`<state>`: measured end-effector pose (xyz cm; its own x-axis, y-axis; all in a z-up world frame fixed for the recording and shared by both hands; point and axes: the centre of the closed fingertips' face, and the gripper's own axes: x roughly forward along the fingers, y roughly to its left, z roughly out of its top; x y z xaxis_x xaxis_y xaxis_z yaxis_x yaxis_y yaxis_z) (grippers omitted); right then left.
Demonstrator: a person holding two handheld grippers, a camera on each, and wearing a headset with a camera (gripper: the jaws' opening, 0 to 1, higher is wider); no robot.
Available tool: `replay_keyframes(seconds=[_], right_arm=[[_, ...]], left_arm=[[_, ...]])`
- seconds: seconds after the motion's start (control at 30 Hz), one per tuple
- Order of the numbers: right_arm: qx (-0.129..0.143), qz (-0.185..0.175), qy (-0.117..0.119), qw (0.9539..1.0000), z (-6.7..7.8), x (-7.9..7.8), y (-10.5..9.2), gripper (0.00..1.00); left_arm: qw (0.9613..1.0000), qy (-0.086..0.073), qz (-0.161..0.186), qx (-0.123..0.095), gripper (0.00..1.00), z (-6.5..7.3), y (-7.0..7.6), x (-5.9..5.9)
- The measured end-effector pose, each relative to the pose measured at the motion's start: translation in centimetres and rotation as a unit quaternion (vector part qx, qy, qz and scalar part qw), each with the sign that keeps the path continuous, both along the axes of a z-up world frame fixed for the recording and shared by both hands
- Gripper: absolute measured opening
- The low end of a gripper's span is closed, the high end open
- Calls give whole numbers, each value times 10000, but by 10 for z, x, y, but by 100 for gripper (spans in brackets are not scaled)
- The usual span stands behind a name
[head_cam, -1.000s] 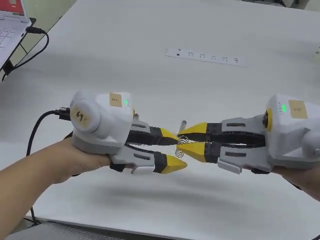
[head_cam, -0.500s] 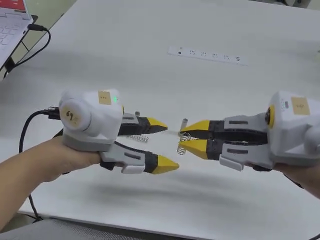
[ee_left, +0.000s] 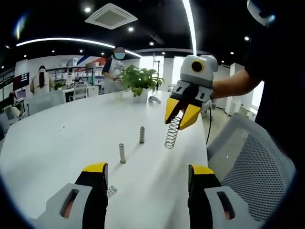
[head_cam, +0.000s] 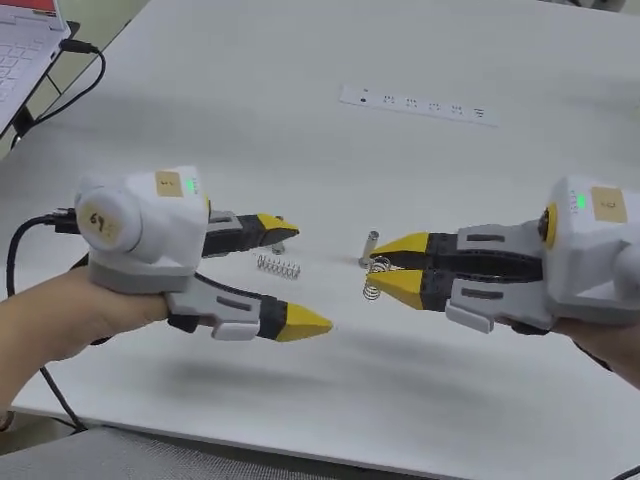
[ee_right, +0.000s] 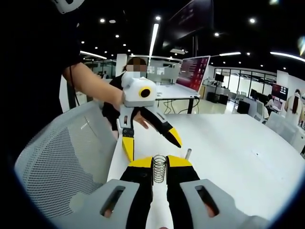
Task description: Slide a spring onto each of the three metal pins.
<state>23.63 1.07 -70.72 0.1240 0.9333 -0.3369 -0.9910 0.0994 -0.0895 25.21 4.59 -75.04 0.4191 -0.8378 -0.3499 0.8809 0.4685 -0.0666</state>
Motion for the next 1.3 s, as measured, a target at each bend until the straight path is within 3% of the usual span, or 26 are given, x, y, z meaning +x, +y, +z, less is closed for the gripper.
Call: replay_keyframes(seconds=[0.17,0.7,1.13,1.23,1.3], right_arm=[[-19,-35,-7,10000,-1,1,-1,7],[8,-254,29,9997,-4,11,-8,7],[5,-515,7,9987,-7,23,-15,7],[-14,-532,-2,9986,-8,25,-16,7],[-14,-559,2,9984,-8,26,-17,7]], left_arm=[[9998,14,188,39,68,-2,15,2],[9967,142,794,-4,98,-7,49,5],[9940,212,1077,24,98,-11,74,0],[9935,127,1134,40,98,-10,78,0],[9927,152,1192,18,98,-11,83,0]])
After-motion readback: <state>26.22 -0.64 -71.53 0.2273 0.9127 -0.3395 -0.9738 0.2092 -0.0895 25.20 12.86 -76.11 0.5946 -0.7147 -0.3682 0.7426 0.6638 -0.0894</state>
